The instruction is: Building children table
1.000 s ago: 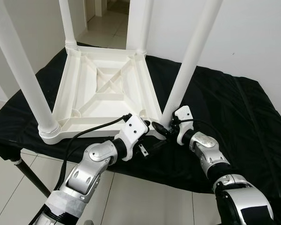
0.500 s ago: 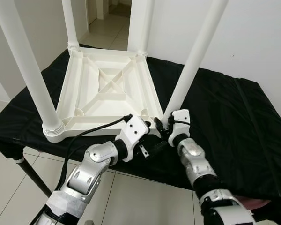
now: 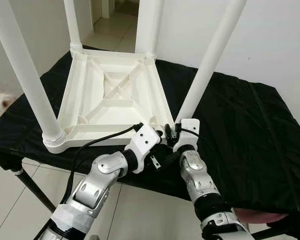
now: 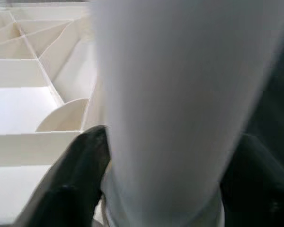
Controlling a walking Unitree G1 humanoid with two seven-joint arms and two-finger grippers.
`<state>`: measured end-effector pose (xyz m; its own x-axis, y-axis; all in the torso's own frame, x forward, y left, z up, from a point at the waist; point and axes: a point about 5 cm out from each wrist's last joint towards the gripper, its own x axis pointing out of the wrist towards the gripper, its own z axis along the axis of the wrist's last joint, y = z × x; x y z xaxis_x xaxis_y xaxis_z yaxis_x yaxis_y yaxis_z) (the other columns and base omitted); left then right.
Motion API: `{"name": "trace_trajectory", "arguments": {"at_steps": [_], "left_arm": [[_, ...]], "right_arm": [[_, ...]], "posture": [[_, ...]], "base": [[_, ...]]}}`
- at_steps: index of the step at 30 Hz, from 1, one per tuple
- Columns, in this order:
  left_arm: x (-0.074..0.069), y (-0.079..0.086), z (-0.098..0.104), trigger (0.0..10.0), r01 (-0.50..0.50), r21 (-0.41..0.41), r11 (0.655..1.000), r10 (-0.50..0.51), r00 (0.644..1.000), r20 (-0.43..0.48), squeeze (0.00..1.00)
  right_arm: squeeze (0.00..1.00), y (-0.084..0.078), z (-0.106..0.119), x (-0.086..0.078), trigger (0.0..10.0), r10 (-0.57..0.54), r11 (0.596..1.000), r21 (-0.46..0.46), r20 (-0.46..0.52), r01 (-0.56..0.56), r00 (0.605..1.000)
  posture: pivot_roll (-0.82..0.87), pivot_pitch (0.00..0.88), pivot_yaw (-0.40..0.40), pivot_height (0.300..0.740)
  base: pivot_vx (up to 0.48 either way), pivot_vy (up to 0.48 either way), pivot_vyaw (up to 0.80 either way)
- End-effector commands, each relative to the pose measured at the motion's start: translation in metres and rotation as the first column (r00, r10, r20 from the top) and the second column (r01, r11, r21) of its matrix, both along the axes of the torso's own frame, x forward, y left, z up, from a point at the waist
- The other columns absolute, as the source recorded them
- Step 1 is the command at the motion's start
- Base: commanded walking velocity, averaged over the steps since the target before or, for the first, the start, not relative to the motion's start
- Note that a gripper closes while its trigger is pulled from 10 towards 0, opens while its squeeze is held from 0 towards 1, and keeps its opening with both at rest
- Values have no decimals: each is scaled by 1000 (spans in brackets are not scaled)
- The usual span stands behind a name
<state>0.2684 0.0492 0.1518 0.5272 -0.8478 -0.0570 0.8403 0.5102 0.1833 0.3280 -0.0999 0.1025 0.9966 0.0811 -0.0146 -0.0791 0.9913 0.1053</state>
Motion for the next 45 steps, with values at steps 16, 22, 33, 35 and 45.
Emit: {"name": "trace_trajectory", "arguments": {"at_steps": [16,22,33,35,45], "left_arm": [[1,-2,-3,10000,3,7,1000,-3,1000,1,0],[1,-3,-3,10000,9,9,1000,-9,1000,4,0],[7,-4,2,10000,9,8,1000,-9,1000,25,0],[8,0,2,10000,-12,8,1000,11,1000,26,0],[9,2,4,10000,-30,12,999,30,999,35,0]], "right_arm": [[0,-25,-3,-11,10000,239,971,-38,46,-237,970],[0,-37,0,-2,10000,314,946,-101,51,-308,948],[0,-16,18,23,10000,535,834,-187,41,-519,844],[0,-11,14,26,9255,611,765,-228,-41,-602,791],[0,-17,5,26,0,654,712,-236,-117,-661,747]], "posture": [[4,0,-119,740],[-4,0,-111,740],[14,0,-106,740],[28,0,-110,740],[35,0,-116,740]], "base": [[0,0,0],[0,0,0],[0,0,0],[0,0,0],[0,0,0]]}}
